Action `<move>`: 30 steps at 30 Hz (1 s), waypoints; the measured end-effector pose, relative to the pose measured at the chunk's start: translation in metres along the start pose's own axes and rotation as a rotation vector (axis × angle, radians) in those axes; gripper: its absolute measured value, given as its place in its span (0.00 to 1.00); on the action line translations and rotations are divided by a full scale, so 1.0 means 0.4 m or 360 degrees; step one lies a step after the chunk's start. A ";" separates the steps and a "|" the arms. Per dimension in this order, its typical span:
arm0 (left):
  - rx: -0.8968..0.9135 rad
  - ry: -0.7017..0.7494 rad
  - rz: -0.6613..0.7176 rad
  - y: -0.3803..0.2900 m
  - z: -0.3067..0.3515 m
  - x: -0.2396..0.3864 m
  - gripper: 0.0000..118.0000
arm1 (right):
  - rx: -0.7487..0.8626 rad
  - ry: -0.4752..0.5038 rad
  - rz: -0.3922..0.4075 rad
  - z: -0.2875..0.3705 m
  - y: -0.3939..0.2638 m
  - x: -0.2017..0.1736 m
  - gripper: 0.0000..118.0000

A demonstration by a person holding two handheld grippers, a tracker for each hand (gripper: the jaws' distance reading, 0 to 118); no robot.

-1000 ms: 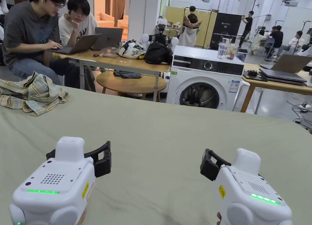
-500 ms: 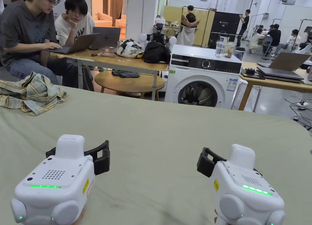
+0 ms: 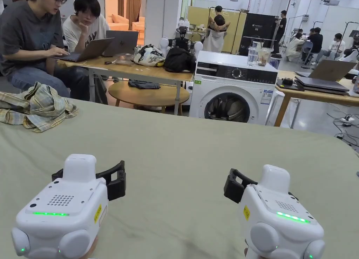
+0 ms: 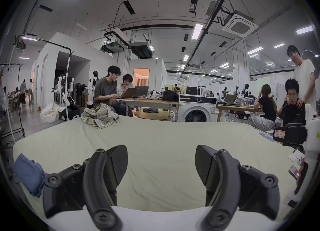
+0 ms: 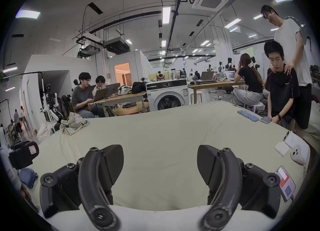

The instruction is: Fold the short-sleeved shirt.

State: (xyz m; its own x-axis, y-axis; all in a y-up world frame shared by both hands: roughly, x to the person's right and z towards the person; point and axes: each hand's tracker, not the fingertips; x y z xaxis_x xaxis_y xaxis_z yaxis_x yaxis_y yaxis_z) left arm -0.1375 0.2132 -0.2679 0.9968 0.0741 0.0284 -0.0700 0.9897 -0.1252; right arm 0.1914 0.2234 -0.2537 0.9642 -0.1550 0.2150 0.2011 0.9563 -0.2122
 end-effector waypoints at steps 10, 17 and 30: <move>0.0016 -0.0020 -0.0009 0.003 0.001 0.017 0.69 | 0.0009 -0.0019 0.0027 -0.007 -0.004 0.008 0.75; 0.0001 -0.0016 -0.0008 -0.001 -0.005 0.016 0.69 | 0.0018 -0.0058 0.0064 -0.008 -0.004 -0.002 0.75; -0.0016 -0.0028 -0.0012 -0.006 -0.012 0.015 0.69 | 0.0000 -0.0071 0.0104 -0.019 -0.007 -0.005 0.75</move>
State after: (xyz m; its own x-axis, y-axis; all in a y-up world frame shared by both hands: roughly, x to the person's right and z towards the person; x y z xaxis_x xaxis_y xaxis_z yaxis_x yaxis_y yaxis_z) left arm -0.1312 0.2109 -0.2723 0.9965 0.0691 0.0468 -0.0622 0.9889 -0.1346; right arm 0.1902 0.2191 -0.2608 0.9666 -0.0813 0.2432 0.1382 0.9640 -0.2271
